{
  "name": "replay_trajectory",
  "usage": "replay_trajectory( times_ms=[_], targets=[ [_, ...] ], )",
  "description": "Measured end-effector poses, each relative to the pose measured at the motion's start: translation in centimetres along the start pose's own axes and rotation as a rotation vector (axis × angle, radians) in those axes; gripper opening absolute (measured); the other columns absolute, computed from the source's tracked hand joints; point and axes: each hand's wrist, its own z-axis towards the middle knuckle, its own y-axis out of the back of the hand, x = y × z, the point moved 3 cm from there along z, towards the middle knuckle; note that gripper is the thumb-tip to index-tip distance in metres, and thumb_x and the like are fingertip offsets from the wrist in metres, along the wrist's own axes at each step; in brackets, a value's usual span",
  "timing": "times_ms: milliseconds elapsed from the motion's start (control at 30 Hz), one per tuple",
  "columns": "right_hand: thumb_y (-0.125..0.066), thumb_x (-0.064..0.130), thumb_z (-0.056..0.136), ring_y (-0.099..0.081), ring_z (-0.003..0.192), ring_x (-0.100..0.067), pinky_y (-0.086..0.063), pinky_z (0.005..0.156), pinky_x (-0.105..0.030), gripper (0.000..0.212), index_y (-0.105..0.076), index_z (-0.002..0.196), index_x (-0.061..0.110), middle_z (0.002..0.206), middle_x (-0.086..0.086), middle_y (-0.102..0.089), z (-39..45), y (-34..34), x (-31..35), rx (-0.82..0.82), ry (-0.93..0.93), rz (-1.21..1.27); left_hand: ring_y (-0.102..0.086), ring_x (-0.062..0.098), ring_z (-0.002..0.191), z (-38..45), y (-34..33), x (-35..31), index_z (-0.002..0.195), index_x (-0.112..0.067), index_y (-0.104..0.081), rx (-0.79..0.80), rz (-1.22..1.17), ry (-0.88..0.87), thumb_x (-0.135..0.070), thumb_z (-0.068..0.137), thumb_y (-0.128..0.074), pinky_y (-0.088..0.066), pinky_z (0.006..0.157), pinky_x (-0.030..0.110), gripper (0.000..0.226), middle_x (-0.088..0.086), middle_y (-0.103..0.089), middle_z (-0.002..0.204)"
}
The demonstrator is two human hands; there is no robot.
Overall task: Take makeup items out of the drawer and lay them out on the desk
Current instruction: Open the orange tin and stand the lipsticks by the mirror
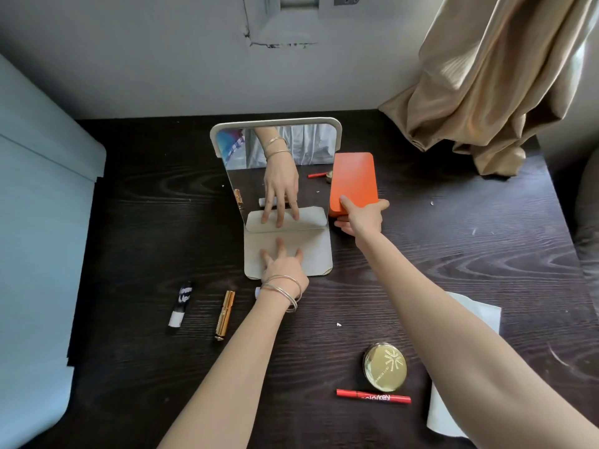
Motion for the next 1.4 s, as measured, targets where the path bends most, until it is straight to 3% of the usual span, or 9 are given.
replay_trajectory(
  times_ms=[233,400,533,633,767,867,1067,1300,1400],
  targets=[
    [-0.065,0.025,0.088,-0.068,0.071,-0.032,-0.058,0.079,-0.043,0.057,-0.024,0.124,0.010,0.075,0.004,-0.045,-0.3,0.1,0.6,0.014,0.009,-0.014,0.006,0.048,0.141,-0.4,0.3,-0.2,0.149,-0.031,-0.011,0.008,-0.032,0.003,-0.018,0.096,-0.038,-0.024,0.114,0.047,0.061,0.007,0.017,0.157],
    [-0.065,0.034,0.087,-0.070,0.073,-0.029,-0.058,0.079,-0.043,0.056,-0.024,0.120,0.016,0.075,0.002,-0.053,-0.1,0.1,0.1,0.012,0.016,-0.081,0.006,0.048,0.141,-0.3,0.2,-0.2,0.149,-0.030,-0.010,0.007,-0.015,-0.003,-0.018,0.096,-0.039,-0.024,0.115,0.047,0.062,0.008,0.017,0.156],
    [-0.056,0.041,0.091,-0.071,0.075,-0.028,-0.057,0.065,-0.032,0.073,-0.007,0.143,0.029,0.099,-0.013,-0.062,-0.6,0.4,-0.4,0.070,-0.050,0.029,0.005,0.047,0.141,-0.7,0.4,-0.3,0.149,-0.030,-0.010,0.002,-0.006,0.003,-0.018,0.096,-0.039,-0.023,0.115,0.047,0.062,0.008,0.017,0.157],
    [-0.053,0.036,0.094,-0.070,0.074,-0.022,-0.056,0.066,-0.027,0.076,0.002,0.147,0.034,0.103,-0.016,-0.065,-2.8,1.6,-1.1,0.133,-0.035,0.071,-0.005,0.043,0.142,-1.1,0.8,-0.1,0.147,-0.028,-0.020,-0.061,-0.024,0.003,-0.018,0.095,-0.039,-0.022,0.116,0.046,0.057,0.009,0.007,0.157],
    [-0.052,0.026,0.095,-0.068,0.072,-0.020,-0.053,0.065,-0.025,0.063,-0.013,0.145,0.029,0.098,-0.013,-0.066,-6.7,4.5,-3.7,0.235,-0.023,0.035,-0.036,0.029,0.128,-2.6,0.5,0.5,0.127,-0.019,-0.056,-0.248,-0.226,-0.092,-0.016,0.093,-0.042,-0.036,0.108,0.044,0.036,0.009,-0.042,0.139],
    [-0.049,0.026,0.096,-0.068,0.074,-0.019,-0.050,0.064,-0.023,0.042,-0.036,0.136,0.019,0.089,-0.007,-0.067,-9.6,7.5,-6.3,0.272,-0.038,-0.011,-0.046,0.026,0.120,-5.3,-0.6,0.5,0.118,-0.020,-0.064,-0.338,-0.344,-0.138,-0.013,0.090,-0.046,-0.040,0.103,0.046,0.034,0.005,-0.056,0.126],
    [-0.049,0.024,0.097,-0.065,0.073,-0.017,-0.047,0.067,-0.025,0.019,-0.055,0.110,0.011,0.087,-0.007,-0.067,-14.0,11.8,-10.7,0.244,-0.080,-0.037,-0.051,0.023,0.119,-10.5,-4.1,0.1,0.118,-0.023,-0.063,-0.368,-0.364,-0.195,-0.009,0.089,-0.050,-0.044,0.100,0.039,0.035,0.000,-0.060,0.125],
    [-0.051,0.012,0.094,-0.061,0.070,-0.016,-0.050,0.059,-0.019,0.013,-0.058,0.105,0.009,0.091,-0.010,-0.064,-16.5,13.5,-13.4,0.200,-0.085,-0.090,-0.044,0.025,0.123,-13.2,-8.0,-2.2,0.125,-0.028,-0.056,-0.220,-0.212,-0.270,-0.015,0.091,-0.049,-0.040,0.100,0.037,0.038,0.000,-0.055,0.131],
    [-0.054,0.009,0.091,-0.064,0.075,-0.017,-0.055,0.074,-0.030,0.015,-0.060,0.105,0.008,0.097,-0.014,-0.065,-16.8,14.6,-14.9,0.162,-0.072,-0.146,-0.044,0.025,0.122,-13.5,-9.1,-3.2,0.125,-0.028,-0.056,-0.183,-0.174,-0.291,-0.017,0.091,-0.052,-0.041,0.099,0.037,0.036,0.002,-0.054,0.130]
  ],
)
